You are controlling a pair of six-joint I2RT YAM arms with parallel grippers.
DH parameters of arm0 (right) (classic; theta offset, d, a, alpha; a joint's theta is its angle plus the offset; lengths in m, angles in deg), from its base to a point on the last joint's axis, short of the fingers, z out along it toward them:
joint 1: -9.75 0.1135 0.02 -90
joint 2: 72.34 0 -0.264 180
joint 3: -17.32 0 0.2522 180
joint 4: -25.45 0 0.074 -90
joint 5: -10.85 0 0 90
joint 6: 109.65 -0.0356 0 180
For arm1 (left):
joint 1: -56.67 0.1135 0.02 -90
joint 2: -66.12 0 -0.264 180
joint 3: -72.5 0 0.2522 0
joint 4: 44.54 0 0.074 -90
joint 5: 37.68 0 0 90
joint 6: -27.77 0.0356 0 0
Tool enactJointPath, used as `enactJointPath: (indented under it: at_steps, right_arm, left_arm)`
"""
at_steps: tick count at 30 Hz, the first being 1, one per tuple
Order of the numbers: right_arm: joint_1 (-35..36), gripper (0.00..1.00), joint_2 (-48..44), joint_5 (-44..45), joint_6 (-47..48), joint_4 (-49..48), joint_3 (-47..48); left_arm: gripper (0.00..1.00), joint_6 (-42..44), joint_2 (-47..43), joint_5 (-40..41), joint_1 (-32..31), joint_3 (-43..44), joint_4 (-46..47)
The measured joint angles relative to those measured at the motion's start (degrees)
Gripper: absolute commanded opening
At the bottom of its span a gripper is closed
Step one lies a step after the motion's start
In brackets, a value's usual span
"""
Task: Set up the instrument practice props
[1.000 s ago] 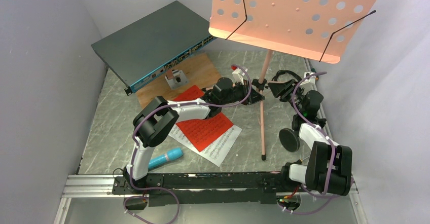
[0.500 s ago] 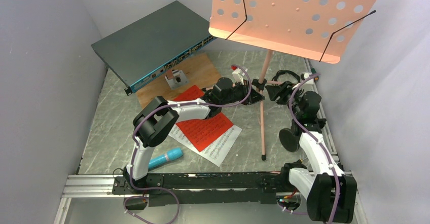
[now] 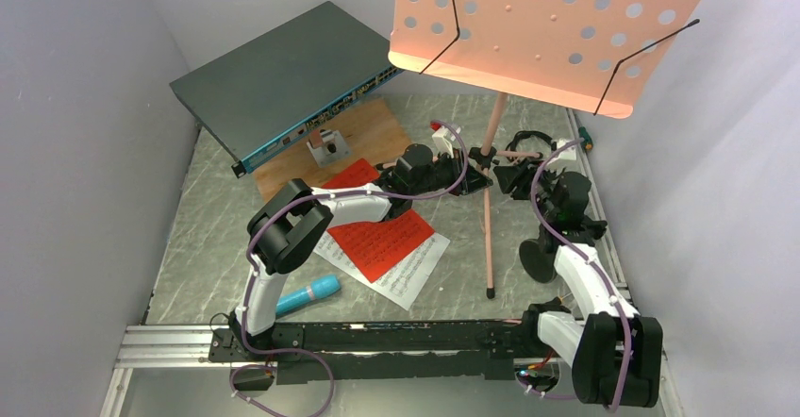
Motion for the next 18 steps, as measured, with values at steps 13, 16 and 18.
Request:
enactJointPath:
  at_steps: [13,16,18]
  right_arm:
    - [0.04,0.52,3.06,-0.02,0.11,-1.05,0.85]
    - [0.04,0.55,3.04,-1.01,0.57,-3.69,0.24]
    - [0.07,0.56,2.95,-1.7,0.98,-6.93,-0.74]
  left_arm:
    - [0.0,0.0,0.0,0.0,0.0,0.0,0.02]
    - [0.0,0.0,0.0,-0.02,0.0,0.0,0.02]
    - [0.0,0.0,0.0,-0.02,0.0,0.0,0.02]
